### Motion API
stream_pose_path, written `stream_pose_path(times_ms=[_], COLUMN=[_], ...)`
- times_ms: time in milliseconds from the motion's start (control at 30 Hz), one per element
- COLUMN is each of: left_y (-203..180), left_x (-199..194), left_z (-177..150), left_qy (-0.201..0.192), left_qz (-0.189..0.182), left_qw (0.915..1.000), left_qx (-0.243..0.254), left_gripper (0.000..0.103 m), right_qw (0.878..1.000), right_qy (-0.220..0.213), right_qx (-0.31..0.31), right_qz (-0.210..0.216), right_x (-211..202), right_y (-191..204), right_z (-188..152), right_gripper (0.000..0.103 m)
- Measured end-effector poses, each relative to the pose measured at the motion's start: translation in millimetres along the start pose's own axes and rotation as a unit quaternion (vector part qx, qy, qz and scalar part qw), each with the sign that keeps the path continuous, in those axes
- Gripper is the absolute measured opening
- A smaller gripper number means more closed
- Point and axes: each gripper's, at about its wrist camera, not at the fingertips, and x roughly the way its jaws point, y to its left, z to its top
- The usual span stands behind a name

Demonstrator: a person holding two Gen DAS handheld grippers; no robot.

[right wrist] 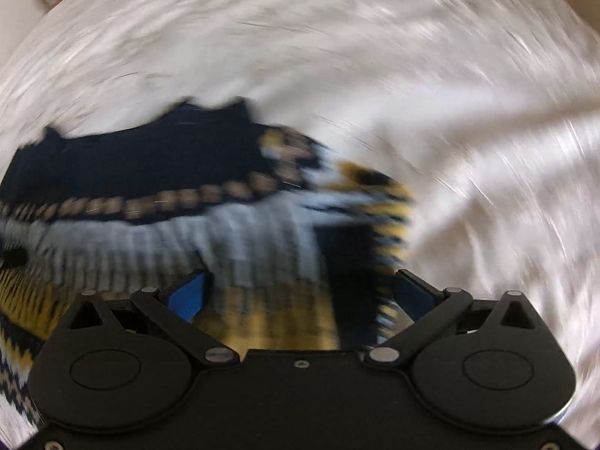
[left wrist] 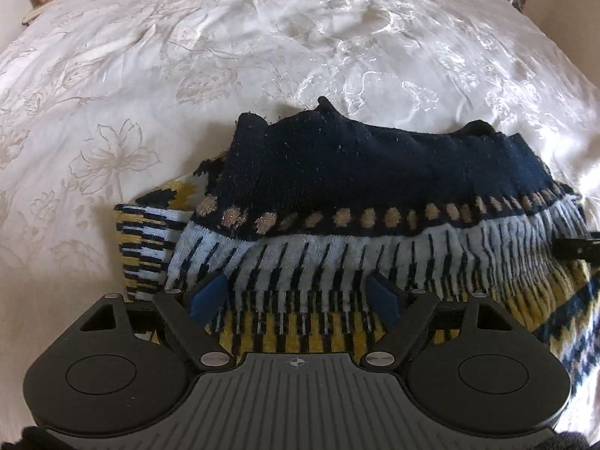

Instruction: Fold small clothes

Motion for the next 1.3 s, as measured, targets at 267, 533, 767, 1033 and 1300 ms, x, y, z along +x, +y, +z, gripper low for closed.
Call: stream_pose_path(times_ms=[267,533,767,1033,1300], left_y=[-14.4,-70.8,-54.9,-54.1,-56.8], left_x=[-24.3,-23.9,19.8,-3.7,-59.0], left_z=[12.8,14.0,12.8,5.9,-36.5], left_qy=[-0.016,-0.02,0.029,0.001,-0.024], left_qz=[-0.007,-0.046,-0.047,-0.065,-0.076], left_qw=[0.9998,0.9931,0.9956,0.9958,0.9962], left_qx=[0.0,0.106,0.076,0.065,0.035], left_gripper=[0.085,0.086,0.096,0.097,0.097], right_qw=[0.998,0.997,0.997,0.994,0.988], right_qy=[-0.017,-0.039,-0.024,-0.023,-0.042], right_qx=[0.047,0.03,0.049,0.095,0.117], right_qz=[0.027,0.052,0.047,0.041,0.089], right_x=[-23.0,-61.6,-81.4,-100.2,-104.0], right_y=[-18.5,13.0,15.6,2.2,-12.9], right_z=[-9.8,-36.1,-70.7,-104.8,-109.1], right_gripper=[0.103,0.103,0.103,0.103,0.103])
